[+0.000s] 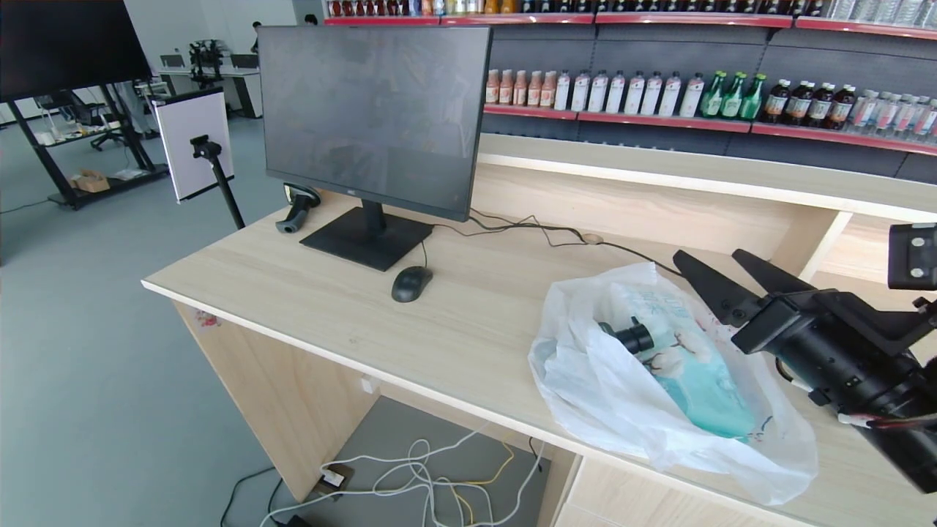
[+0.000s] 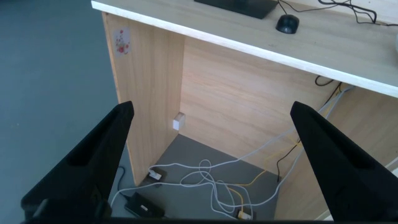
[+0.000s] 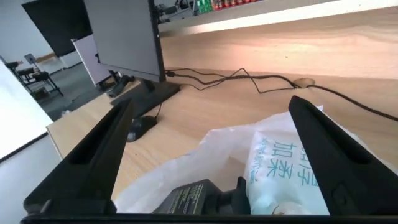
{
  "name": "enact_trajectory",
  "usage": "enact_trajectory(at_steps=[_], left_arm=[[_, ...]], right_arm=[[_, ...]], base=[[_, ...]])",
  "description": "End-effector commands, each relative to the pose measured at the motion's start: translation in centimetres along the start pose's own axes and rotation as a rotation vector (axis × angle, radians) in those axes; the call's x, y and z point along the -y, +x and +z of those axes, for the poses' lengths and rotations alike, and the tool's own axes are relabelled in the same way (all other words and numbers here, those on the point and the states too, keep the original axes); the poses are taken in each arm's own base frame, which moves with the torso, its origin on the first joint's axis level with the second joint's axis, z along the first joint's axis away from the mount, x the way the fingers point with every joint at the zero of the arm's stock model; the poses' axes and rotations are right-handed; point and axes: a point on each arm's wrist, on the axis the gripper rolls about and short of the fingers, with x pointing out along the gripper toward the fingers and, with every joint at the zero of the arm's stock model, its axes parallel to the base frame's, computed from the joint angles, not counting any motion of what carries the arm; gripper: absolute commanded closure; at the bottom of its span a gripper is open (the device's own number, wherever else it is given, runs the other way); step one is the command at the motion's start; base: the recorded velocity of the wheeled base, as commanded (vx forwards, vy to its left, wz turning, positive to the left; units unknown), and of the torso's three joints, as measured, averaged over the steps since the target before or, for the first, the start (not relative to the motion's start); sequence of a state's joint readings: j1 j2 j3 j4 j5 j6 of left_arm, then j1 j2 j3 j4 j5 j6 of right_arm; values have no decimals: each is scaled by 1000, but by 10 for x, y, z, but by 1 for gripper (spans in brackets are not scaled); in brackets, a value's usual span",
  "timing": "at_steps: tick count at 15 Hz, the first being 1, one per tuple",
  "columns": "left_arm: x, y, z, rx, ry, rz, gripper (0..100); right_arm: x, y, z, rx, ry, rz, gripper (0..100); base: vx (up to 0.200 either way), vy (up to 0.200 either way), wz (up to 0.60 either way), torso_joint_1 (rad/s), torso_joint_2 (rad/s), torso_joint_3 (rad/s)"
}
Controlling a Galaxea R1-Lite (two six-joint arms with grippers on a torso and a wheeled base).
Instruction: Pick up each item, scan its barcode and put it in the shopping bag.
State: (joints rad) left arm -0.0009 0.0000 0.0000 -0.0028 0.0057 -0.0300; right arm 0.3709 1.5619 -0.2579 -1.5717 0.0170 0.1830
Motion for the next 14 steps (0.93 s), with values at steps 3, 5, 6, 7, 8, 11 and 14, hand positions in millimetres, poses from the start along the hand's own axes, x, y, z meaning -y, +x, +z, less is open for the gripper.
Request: enact_trajectory(at_steps=[3,5,6,7,8,11,14], left_arm=[[0,0,0,0,-1,1,0],[0,0,0,0,-1,1,0],[0,0,0,-3,-1,1,0],[0,0,0,-1,1,0,0],[0,0,0,-1,1,0,0],[0,0,0,-1,-1,-2,0],[0,0,0,-1,-1,1,0]], right_arm=[[-8,-94,25,59,-187,87,0],[-9,-116,24,-20,-192,83,0],[-8,-137,20,-91,-212,81,0],[-8,-158,14,-170,-230,105,0],[-9,-173,11,-220,-253,136,0],[-5,-223,-10,-342,-274,127,0],[-1,-254,-32,-300,-287,130,0]], base=[[0,0,0,0,0,0],[0,0,0,0,0,0],[0,0,0,0,0,0],[0,0,0,0,0,0],[0,0,0,0,0,0],[0,0,0,0,0,0],[0,0,0,0,0,0]])
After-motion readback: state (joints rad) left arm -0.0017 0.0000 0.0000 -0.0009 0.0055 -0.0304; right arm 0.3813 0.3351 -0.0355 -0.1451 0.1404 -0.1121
